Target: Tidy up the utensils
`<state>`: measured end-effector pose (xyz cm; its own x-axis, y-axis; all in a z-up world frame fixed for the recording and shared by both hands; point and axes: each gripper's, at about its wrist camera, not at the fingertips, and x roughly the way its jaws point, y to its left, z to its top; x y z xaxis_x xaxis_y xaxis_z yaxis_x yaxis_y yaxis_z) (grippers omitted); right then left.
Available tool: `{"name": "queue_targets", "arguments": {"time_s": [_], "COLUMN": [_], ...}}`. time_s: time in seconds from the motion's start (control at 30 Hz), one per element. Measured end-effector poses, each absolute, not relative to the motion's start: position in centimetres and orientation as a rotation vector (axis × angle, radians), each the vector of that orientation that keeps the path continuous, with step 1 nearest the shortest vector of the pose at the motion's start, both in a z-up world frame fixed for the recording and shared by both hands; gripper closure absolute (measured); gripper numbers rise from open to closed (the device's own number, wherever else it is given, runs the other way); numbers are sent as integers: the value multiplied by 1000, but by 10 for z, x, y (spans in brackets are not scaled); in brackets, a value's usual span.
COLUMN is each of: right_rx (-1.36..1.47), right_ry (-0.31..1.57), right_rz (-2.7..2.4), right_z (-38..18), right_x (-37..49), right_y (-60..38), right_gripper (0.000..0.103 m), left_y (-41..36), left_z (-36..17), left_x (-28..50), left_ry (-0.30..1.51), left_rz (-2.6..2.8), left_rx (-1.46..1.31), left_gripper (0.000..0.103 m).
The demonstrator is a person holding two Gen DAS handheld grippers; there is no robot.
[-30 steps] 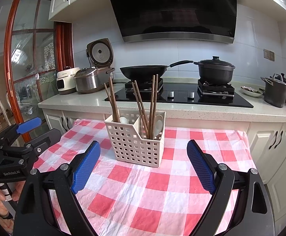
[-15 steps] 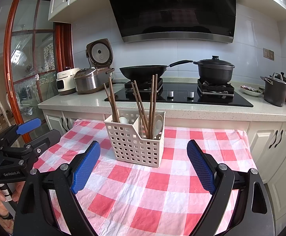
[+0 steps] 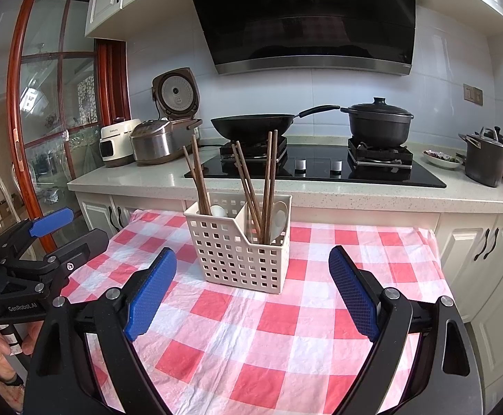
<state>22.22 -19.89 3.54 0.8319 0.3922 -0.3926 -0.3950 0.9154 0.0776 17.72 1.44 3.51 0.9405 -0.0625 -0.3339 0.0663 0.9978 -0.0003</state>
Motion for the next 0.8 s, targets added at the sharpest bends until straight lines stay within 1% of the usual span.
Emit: {"name": "queue_targets", "arguments": {"time_s": [0.8], "right_rx": [-4], "right_ry": [420], "right_rz": [417], "right_z": [34], "right_x": [223], "right_y": [-199], "right_gripper": [18], "left_y": [22], "left_z": [35], "left_x": [184], "left_ry": [369], "left_rz": [-71], "left_rx": [-41], "left_gripper": [5]}}
